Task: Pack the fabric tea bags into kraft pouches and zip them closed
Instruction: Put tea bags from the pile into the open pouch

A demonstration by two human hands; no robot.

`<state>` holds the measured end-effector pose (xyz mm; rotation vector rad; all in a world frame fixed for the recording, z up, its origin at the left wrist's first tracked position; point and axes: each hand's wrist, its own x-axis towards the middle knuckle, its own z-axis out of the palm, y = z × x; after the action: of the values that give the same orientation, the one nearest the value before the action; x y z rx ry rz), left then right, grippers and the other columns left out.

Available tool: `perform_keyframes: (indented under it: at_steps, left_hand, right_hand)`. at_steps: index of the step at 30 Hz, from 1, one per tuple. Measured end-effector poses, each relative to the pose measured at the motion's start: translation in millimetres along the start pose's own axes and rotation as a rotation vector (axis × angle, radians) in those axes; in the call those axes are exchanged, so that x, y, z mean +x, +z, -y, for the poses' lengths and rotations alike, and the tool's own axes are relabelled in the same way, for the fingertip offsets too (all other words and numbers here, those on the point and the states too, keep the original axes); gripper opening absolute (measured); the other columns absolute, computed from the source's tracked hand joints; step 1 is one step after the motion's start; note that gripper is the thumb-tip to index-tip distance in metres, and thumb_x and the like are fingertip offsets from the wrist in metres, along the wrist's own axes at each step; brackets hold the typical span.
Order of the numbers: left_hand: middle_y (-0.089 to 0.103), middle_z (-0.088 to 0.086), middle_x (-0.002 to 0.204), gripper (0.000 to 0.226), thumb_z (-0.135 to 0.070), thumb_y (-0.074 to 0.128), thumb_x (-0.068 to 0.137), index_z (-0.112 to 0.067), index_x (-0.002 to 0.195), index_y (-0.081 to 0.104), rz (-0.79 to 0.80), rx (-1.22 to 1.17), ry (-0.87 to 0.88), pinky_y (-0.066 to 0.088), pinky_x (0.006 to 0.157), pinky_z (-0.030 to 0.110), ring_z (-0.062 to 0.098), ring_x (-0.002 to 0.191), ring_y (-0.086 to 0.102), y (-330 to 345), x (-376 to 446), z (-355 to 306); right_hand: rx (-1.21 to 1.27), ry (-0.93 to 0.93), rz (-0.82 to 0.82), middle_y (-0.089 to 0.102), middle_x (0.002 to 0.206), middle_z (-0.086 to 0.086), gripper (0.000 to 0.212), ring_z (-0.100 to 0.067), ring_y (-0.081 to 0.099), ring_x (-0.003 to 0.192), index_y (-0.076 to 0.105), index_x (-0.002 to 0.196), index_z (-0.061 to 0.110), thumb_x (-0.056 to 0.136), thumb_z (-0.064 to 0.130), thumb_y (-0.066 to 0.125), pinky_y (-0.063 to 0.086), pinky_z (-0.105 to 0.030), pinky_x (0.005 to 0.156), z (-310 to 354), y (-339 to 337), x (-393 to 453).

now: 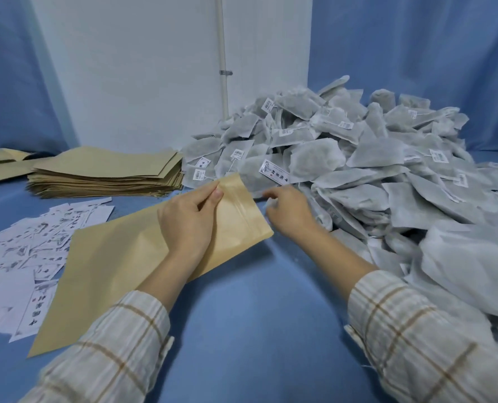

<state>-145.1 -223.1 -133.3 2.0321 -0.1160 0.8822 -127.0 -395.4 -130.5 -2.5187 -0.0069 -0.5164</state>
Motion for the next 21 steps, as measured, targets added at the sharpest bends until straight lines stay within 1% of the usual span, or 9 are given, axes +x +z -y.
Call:
perform_keyframes:
  at_steps: [2, 5, 8, 11, 13, 15, 17, 19, 21]
  left_hand:
    - [0.073, -0.003, 0.095, 0.021, -0.037, 0.061, 0.088, -0.030, 0.106, 0.072, -0.001, 0.012, 0.007, 0.044, 0.089, 0.042, 0.018, 0.092, 0.061, 8, 9, 7]
    - [0.073, -0.005, 0.098, 0.021, -0.035, 0.063, 0.088, -0.030, 0.106, 0.071, 0.026, 0.024, 0.044, 0.044, 0.088, 0.039, 0.016, 0.091, 0.061, 20, 20, 17]
    - [0.073, -0.005, 0.096, 0.019, -0.033, 0.064, 0.087, -0.030, 0.104, 0.072, 0.054, 0.010, 0.072, 0.045, 0.083, 0.037, 0.014, 0.088, 0.062, 27, 28, 25]
    - [0.074, -0.003, 0.091, 0.018, -0.029, 0.065, 0.086, -0.028, 0.103, 0.073, 0.039, 0.017, 0.094, 0.041, 0.075, 0.029, 0.008, 0.082, 0.058, 30, 35, 32]
    - [0.074, -0.003, 0.093, 0.018, -0.028, 0.066, 0.086, -0.027, 0.102, 0.073, 0.039, 0.020, 0.084, 0.043, 0.077, 0.030, 0.011, 0.085, 0.062, 32, 39, 35]
    - [0.073, -0.004, 0.096, 0.018, -0.030, 0.065, 0.087, -0.027, 0.102, 0.073, 0.041, 0.012, 0.053, 0.045, 0.084, 0.036, 0.015, 0.091, 0.064, 32, 43, 38]
    - [0.073, -0.004, 0.095, 0.018, -0.032, 0.064, 0.087, -0.028, 0.102, 0.074, 0.043, 0.009, 0.033, 0.045, 0.085, 0.038, 0.017, 0.090, 0.064, 31, 47, 40]
    - [0.073, -0.006, 0.096, 0.019, -0.034, 0.063, 0.088, -0.030, 0.103, 0.073, 0.053, 0.012, 0.019, 0.045, 0.087, 0.038, 0.016, 0.092, 0.063, 30, 49, 42]
    - [0.072, -0.007, 0.100, 0.019, -0.034, 0.063, 0.088, -0.030, 0.104, 0.072, 0.058, 0.010, 0.006, 0.044, 0.090, 0.035, 0.012, 0.096, 0.062, 29, 51, 45]
  right_hand:
    - [-0.293, -0.047, -0.014, 0.046, 0.132, -0.007, 0.041, -0.024, 0.038, 0.124, 0.052, 0.127, 0.012, 0.086, 0.010, 0.050, 0.037, -0.031, 0.098, -12, 14, 17]
    - [-0.715, -0.136, 0.029, 0.047, 0.128, -0.013, 0.035, -0.029, 0.037, 0.120, 0.048, 0.122, 0.008, 0.088, 0.017, 0.046, 0.031, -0.035, 0.099, -22, 31, 36]
    - [-0.865, -0.194, 0.070, 0.051, 0.125, -0.015, 0.033, -0.030, 0.043, 0.116, 0.045, 0.121, 0.008, 0.089, 0.016, 0.045, 0.033, -0.036, 0.095, -27, 38, 50]
    - [-0.651, -0.209, -0.078, 0.058, 0.116, -0.011, 0.033, -0.029, 0.049, 0.109, 0.046, 0.121, 0.012, 0.088, 0.015, 0.048, 0.036, -0.035, 0.083, -26, 36, 58]
    - [-0.286, -0.120, -0.275, 0.061, 0.109, -0.013, 0.034, -0.033, 0.053, 0.101, 0.046, 0.124, 0.014, 0.089, 0.016, 0.046, 0.037, -0.036, 0.074, -19, 36, 59]
    - [0.088, -0.020, -0.339, 0.063, 0.105, -0.012, 0.030, -0.032, 0.056, 0.099, 0.048, 0.121, 0.018, 0.092, 0.025, 0.047, 0.041, -0.037, 0.075, -11, 35, 60]
    - [0.262, 0.035, -0.242, 0.065, 0.102, -0.002, 0.026, -0.022, 0.058, 0.096, 0.055, 0.111, 0.024, 0.087, 0.035, 0.058, 0.043, -0.033, 0.078, -9, 35, 62]
    - [0.346, 0.059, -0.062, 0.066, 0.094, 0.010, 0.025, -0.009, 0.058, 0.089, 0.064, 0.097, 0.030, 0.076, 0.042, 0.070, 0.043, -0.023, 0.075, -10, 33, 61]
    - [0.431, 0.065, 0.071, 0.067, 0.085, 0.016, 0.021, -0.003, 0.059, 0.084, 0.069, 0.088, 0.032, 0.072, 0.043, 0.074, 0.043, -0.016, 0.071, -11, 33, 60]
